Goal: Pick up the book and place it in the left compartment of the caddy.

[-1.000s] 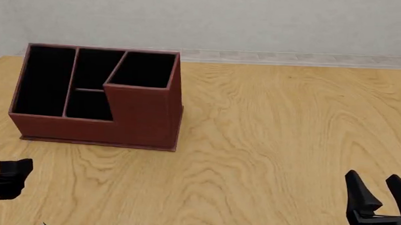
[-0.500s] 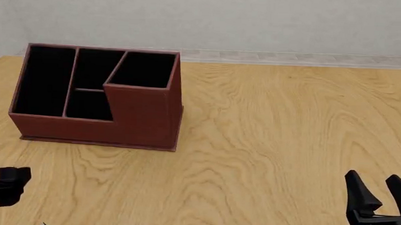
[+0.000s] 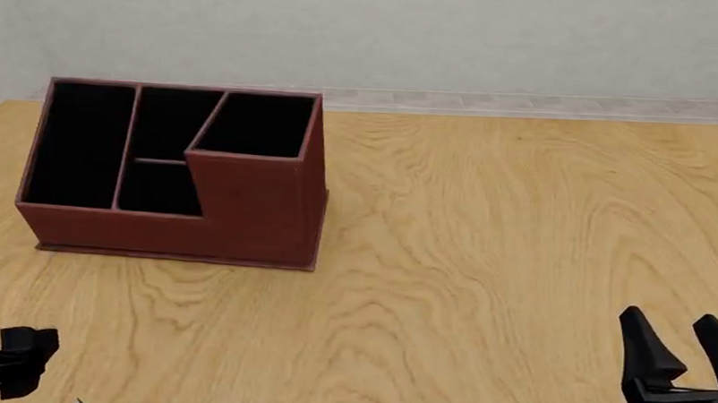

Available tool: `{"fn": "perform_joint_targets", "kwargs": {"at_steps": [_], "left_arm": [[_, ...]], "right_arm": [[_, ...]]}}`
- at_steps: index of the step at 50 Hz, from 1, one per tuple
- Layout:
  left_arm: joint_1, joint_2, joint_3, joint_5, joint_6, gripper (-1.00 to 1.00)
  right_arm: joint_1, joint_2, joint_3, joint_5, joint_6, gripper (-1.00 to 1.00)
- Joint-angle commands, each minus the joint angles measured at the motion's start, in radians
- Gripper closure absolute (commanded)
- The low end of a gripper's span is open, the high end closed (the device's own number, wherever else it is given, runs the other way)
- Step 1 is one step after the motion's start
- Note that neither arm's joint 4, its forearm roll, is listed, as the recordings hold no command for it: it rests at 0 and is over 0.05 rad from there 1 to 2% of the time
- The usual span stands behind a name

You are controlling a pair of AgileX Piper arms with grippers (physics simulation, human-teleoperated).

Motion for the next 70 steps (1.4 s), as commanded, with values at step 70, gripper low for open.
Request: {"fn": "perform_joint_targets", "kwargs": {"at_steps": [70], "left_arm": [[-0.163,0.015,0.171,0.012,-0.244,-1.0]], "right_arm": [[-0.004,-0.058,0.0,0.045,0.022,-1.0]]}}
